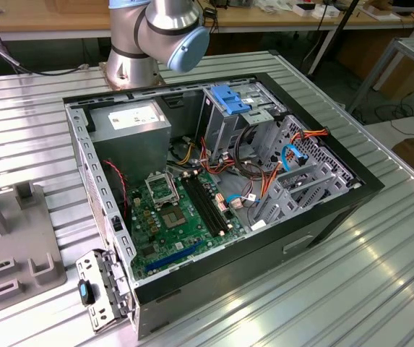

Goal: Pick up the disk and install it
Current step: 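Pick up the disk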

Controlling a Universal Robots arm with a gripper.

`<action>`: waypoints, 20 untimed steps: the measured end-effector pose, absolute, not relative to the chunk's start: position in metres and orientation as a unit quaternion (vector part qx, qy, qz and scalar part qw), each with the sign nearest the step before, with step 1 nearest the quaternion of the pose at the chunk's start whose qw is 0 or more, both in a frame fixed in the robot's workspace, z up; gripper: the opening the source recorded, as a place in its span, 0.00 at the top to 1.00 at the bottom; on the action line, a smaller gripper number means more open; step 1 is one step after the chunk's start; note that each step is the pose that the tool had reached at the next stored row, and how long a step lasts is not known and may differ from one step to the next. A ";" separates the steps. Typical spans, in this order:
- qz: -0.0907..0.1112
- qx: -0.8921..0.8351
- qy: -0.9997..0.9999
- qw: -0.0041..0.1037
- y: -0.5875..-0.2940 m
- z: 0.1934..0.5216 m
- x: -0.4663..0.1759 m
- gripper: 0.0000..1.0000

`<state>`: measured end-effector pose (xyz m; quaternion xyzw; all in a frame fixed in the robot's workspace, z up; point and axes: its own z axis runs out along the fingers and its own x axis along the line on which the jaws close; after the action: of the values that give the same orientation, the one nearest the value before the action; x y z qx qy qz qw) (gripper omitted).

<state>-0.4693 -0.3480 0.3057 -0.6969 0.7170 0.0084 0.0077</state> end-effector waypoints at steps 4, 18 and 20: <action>0.008 -0.697 0.717 0.008 -0.348 0.306 -0.469 0.63; 0.009 -0.705 0.709 0.008 -0.348 0.306 -0.469 0.63; 0.009 -0.706 0.709 0.008 -0.348 0.306 -0.469 0.63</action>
<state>-0.4691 -0.3480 0.3061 -0.7056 0.7085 0.0085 0.0076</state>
